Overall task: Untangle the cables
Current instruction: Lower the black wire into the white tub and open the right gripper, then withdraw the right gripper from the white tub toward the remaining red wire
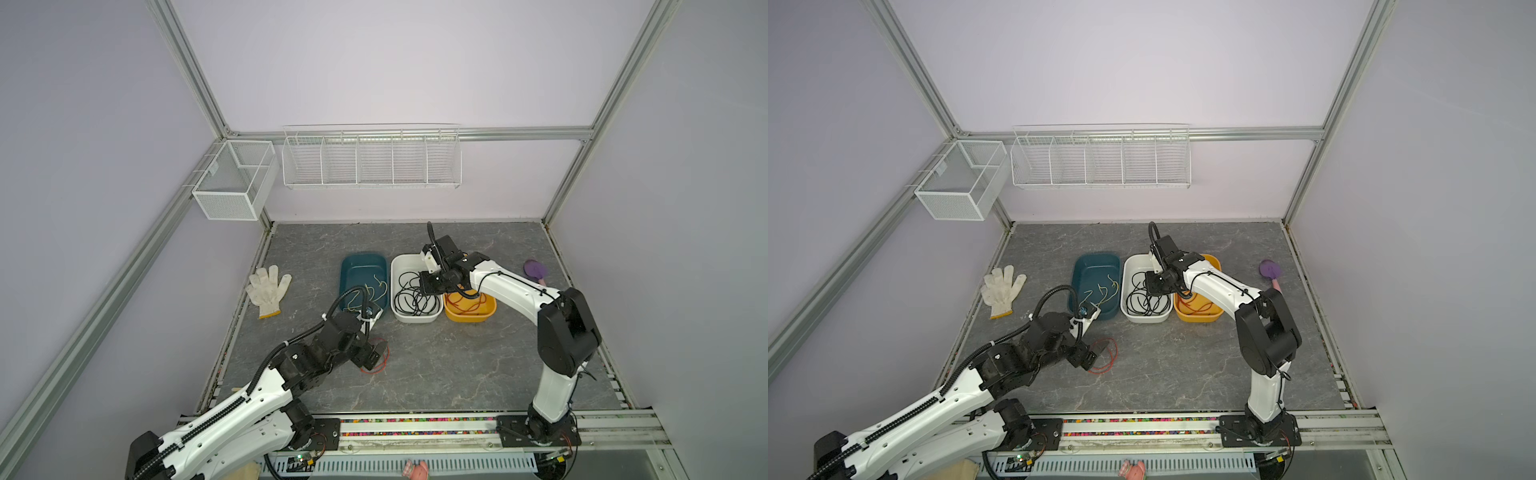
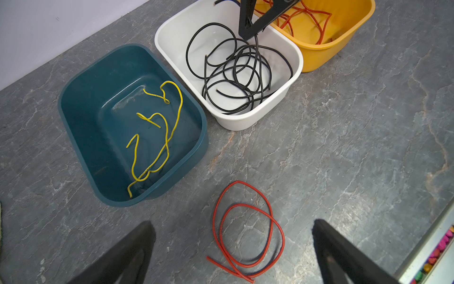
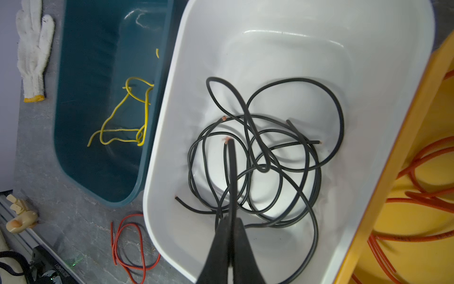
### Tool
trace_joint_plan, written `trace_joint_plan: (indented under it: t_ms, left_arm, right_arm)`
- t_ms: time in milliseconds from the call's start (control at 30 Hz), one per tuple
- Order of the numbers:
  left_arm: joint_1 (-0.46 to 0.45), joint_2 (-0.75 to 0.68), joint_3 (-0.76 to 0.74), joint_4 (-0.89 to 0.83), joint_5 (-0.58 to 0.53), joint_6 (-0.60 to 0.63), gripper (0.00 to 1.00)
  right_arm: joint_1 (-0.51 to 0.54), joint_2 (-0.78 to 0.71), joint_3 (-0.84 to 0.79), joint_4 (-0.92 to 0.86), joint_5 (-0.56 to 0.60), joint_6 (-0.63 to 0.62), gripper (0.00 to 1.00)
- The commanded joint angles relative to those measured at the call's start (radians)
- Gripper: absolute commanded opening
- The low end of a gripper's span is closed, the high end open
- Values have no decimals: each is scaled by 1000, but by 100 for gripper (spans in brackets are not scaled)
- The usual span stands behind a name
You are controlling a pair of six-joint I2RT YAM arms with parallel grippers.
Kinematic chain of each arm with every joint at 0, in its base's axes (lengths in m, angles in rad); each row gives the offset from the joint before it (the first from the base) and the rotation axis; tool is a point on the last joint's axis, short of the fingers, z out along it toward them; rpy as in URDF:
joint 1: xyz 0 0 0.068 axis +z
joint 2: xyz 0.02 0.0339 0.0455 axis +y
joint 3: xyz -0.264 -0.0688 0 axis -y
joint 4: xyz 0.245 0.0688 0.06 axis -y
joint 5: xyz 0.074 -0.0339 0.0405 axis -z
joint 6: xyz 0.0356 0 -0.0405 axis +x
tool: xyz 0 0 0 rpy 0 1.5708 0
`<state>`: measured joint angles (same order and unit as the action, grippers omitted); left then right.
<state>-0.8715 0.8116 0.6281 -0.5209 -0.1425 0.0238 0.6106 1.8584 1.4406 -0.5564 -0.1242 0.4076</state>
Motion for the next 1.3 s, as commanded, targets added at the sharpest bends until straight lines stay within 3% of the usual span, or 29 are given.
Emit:
trace_joint_plan:
  t_ms: [0,800,1067,1267]
  left_arm:
    - [-5,-1,-2,9,13,20,100]
    - [-4,-8,-5,8,7,18,100]
    - [-4,-27,-8,4,-43,6,100]
    - [-4,-52,-4,-7,-130,-10,99]
  right_arm:
    - [8,14,0,-6,4,-6,7]
    - [33,-100,41,-119,61,-35,30]
    - [85,-210,18,-154,67,-48,46]
    - [135,-334,-108,-97,2,-2,62]
